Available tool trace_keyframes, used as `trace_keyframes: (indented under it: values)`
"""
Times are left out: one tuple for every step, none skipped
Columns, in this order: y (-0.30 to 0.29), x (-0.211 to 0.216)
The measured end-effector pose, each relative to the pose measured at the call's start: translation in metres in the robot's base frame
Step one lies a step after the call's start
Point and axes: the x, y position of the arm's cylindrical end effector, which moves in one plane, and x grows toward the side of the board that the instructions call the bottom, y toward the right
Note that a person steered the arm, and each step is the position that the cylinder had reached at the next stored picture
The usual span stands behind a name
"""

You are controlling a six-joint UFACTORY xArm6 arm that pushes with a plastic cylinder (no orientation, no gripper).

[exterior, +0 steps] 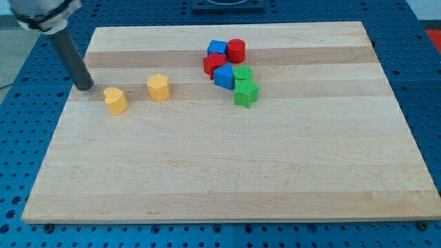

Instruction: Push the yellow hexagon into the green star

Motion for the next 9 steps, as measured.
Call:
trace_keyframes:
  values:
    - [0.044,-0.001]
    - [0.091,0.017]
    - [0.127,0.06]
    - [0.139,0.077]
    - [0.123,0.056]
    - [0.112,0.028]
    - [0.118,0.005]
    - [0.153,0.016]
    - [0.151,0.026]
